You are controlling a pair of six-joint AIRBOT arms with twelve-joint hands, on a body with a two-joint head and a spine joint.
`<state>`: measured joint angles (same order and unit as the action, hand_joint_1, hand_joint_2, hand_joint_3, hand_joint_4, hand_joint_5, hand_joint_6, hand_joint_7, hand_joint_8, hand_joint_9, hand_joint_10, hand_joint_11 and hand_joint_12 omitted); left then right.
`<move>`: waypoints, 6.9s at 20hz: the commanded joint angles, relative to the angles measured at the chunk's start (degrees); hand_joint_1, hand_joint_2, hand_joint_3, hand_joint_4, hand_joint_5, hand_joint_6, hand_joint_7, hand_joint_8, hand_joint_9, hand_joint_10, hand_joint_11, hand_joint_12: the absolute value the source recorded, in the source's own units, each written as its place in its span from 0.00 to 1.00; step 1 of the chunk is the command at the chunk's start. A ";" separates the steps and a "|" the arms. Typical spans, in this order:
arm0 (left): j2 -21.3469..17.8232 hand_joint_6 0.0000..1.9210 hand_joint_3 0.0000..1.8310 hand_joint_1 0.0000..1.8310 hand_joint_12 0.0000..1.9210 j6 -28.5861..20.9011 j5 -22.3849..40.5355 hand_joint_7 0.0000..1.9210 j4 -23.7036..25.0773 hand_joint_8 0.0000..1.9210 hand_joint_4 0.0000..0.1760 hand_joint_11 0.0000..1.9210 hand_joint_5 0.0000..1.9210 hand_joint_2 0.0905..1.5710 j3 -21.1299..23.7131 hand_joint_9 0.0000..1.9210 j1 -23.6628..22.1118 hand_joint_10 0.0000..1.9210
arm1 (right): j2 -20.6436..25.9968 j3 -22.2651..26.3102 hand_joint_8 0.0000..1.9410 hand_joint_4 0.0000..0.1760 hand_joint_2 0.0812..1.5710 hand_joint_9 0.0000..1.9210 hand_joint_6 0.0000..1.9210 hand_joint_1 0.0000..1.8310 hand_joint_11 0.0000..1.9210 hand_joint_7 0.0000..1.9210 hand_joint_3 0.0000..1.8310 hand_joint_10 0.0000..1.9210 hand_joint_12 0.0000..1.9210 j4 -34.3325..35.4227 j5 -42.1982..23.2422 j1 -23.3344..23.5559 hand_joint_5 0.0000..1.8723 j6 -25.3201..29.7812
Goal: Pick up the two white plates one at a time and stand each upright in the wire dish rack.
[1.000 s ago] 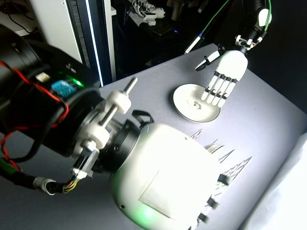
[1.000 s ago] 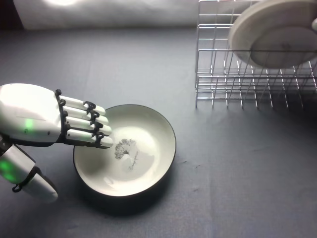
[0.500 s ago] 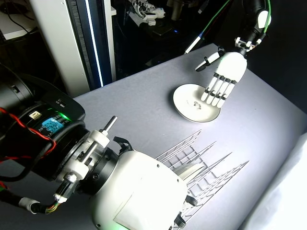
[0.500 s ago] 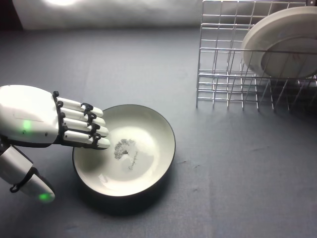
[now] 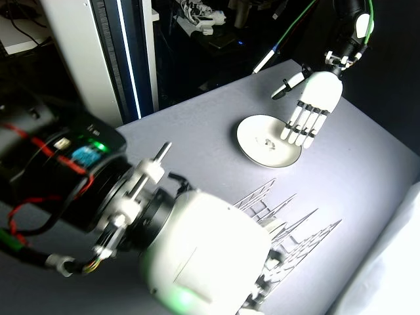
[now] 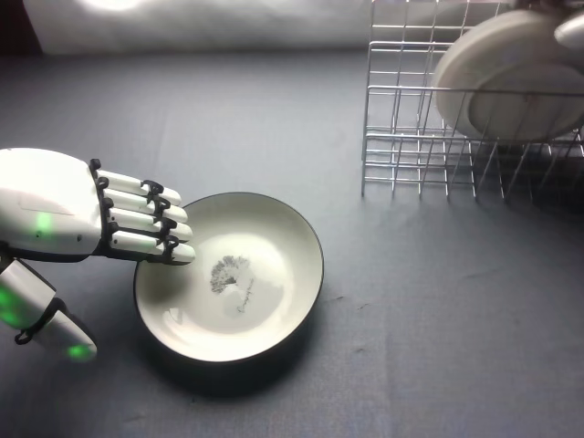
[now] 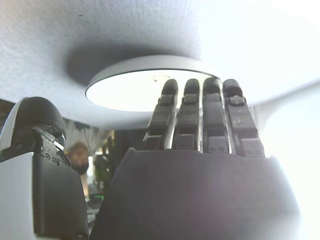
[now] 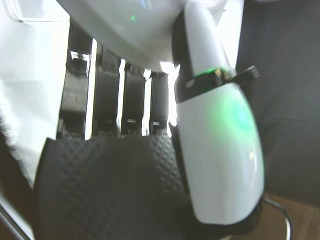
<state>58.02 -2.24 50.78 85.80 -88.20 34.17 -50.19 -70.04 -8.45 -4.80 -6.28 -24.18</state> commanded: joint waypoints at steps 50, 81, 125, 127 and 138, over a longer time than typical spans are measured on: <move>4.45 0.00 0.00 0.00 0.00 -7.35 2.81 0.00 -1.27 0.00 0.00 0.00 0.00 0.64 -4.35 0.00 11.70 0.00 | -26.07 -0.99 0.00 0.00 0.56 0.00 0.00 0.72 0.00 0.00 0.01 0.00 0.00 -38.16 -28.02 -17.57 0.00 -3.02; 4.38 0.00 0.00 0.00 0.00 -8.41 3.23 0.00 -1.06 0.00 0.00 0.00 0.00 0.65 -4.55 0.00 9.85 0.00 | -36.26 -10.90 0.35 0.00 0.65 0.54 0.42 0.76 0.48 0.59 0.00 0.51 0.57 -38.12 -29.47 -18.56 0.57 -3.47; -2.14 0.00 0.00 0.00 0.00 -11.10 5.16 0.00 -2.96 0.00 0.00 0.00 0.00 0.65 -3.80 0.00 -15.95 0.00 | -7.14 16.91 0.38 0.00 0.66 0.56 0.49 0.76 0.50 0.56 0.00 0.51 0.53 7.43 -24.13 -2.36 0.53 -3.38; -2.17 0.00 0.00 0.00 0.00 -11.10 5.26 0.00 -2.65 0.00 0.00 0.00 0.00 0.64 -3.81 0.00 -15.93 0.00 | -7.06 16.76 0.39 0.00 0.67 0.55 0.50 0.76 0.49 0.55 0.00 0.52 0.54 10.64 -22.49 -1.02 0.53 -3.35; -2.15 0.00 0.00 0.00 0.00 -10.31 6.67 0.00 -2.15 0.00 0.00 0.00 0.00 0.64 -4.04 0.00 -15.17 0.00 | -5.61 12.99 0.36 0.00 0.65 0.56 0.47 0.76 0.50 0.58 0.00 0.50 0.55 24.89 -17.27 3.11 0.54 -3.02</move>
<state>56.62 -12.47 55.42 87.70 -92.01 19.29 -56.14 -57.10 15.68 -14.35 -4.40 -28.36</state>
